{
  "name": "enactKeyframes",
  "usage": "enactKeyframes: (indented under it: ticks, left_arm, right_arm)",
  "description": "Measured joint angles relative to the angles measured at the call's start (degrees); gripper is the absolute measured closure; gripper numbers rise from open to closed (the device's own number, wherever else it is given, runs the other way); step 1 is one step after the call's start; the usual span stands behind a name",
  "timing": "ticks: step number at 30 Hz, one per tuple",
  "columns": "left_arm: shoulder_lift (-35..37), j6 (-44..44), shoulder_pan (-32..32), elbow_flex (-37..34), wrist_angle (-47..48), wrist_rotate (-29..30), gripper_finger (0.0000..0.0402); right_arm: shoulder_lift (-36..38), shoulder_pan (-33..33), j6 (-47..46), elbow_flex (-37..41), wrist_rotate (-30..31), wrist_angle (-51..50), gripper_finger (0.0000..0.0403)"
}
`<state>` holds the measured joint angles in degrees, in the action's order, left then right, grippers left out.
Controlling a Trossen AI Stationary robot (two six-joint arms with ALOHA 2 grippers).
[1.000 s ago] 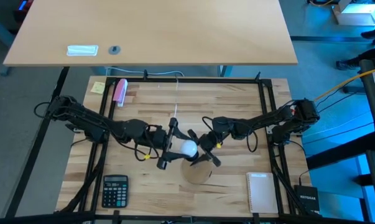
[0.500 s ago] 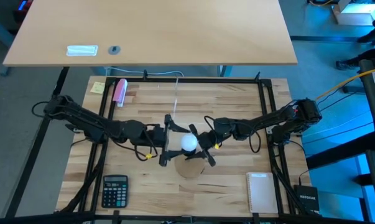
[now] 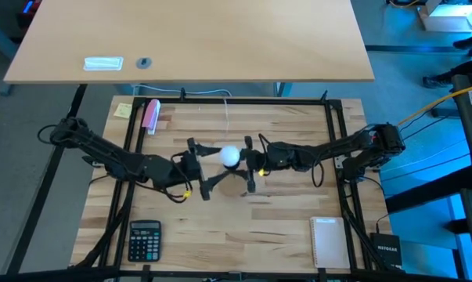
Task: Screw lightbulb
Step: Insert the white lightbulb into the brown lamp
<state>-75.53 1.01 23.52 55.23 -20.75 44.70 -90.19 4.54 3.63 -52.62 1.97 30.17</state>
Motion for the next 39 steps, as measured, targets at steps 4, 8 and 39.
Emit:
enactKeyframes:
  ticks: [4, 8, 39]
  left_arm:
    - [0.00, -3.31, 0.18, 0.05, 2.08, 6.86, 0.0061]
    - [0.02, -5.32, -0.41, 0.08, 0.68, 10.22, 0.0061]
    - [-11.71, 1.95, -3.26, 9.58, -1.91, 27.77, 0.0061]
  right_arm:
    - [-0.68, -1.83, -0.36, 0.03, 3.14, -2.13, 0.0254]
    - [-1.45, -2.92, -0.38, 0.15, 5.96, -3.22, 0.0254]
    - [-4.68, -3.92, -0.36, 0.17, 10.57, 0.16, 0.0254]
